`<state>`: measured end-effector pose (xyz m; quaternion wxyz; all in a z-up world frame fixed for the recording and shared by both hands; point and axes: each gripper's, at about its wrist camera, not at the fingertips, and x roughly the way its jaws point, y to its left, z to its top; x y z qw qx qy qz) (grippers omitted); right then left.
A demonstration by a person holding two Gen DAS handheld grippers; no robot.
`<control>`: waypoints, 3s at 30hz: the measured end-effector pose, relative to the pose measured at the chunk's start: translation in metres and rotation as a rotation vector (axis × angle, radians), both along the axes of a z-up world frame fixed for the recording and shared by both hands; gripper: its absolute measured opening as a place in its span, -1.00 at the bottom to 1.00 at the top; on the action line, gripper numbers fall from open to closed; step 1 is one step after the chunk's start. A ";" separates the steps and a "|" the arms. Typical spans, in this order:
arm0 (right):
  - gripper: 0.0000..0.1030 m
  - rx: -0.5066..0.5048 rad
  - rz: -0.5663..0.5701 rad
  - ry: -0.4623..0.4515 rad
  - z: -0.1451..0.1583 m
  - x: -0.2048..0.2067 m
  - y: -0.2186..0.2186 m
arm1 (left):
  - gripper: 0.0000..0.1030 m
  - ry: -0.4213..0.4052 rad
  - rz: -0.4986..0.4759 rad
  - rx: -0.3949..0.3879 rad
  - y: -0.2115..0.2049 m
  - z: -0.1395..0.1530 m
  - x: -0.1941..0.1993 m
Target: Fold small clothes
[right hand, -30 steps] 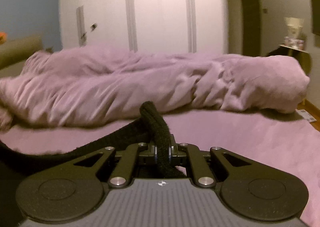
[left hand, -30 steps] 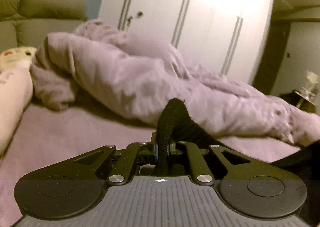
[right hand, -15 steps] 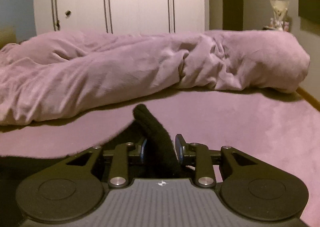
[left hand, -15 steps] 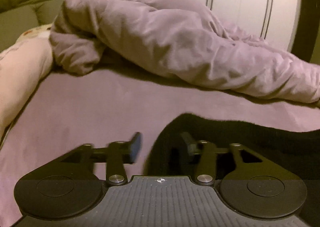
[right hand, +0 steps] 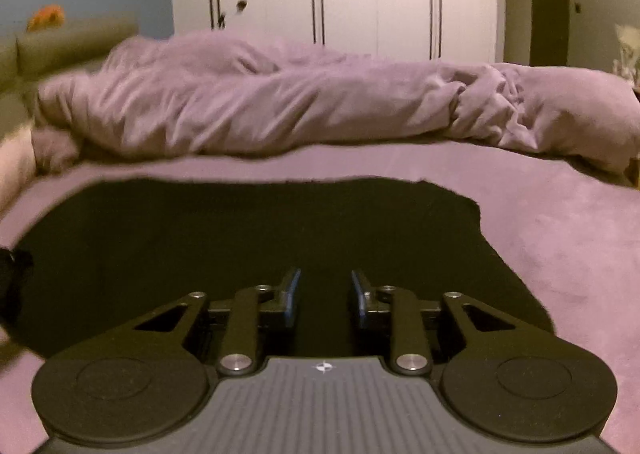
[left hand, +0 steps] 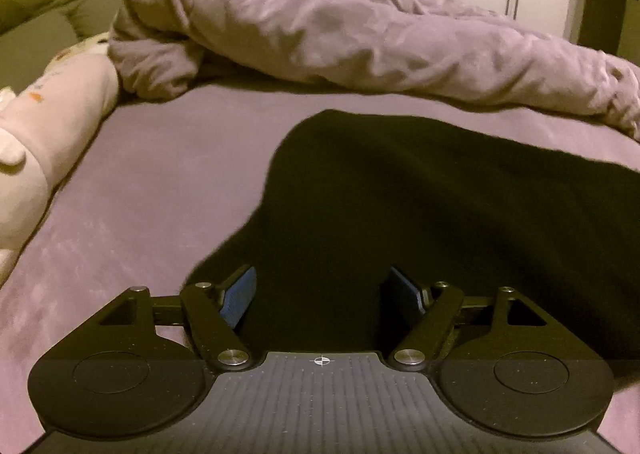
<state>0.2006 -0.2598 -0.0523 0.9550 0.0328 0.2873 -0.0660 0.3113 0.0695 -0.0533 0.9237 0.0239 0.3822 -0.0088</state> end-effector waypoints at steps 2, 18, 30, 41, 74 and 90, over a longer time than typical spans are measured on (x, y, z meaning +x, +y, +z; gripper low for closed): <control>-0.52 -0.025 -0.007 0.030 -0.005 0.001 0.008 | 0.54 0.010 -0.020 0.012 -0.008 0.000 -0.005; -0.52 -0.012 -0.063 0.068 -0.011 -0.010 -0.026 | 0.64 0.066 -0.030 0.008 -0.026 -0.008 -0.018; -0.21 0.310 -0.265 -0.007 -0.001 -0.067 -0.073 | 0.74 0.142 0.066 -0.162 0.015 -0.020 -0.047; 0.20 0.421 -0.333 0.016 -0.009 -0.103 -0.088 | 0.73 0.182 0.112 -0.217 0.035 -0.030 -0.056; -0.47 0.470 -0.294 -0.005 -0.031 -0.051 -0.083 | -0.55 0.023 0.261 -0.479 0.093 -0.012 -0.003; -0.01 0.482 -0.341 0.051 -0.028 -0.062 -0.095 | 0.46 0.123 0.311 -0.581 0.111 -0.023 -0.031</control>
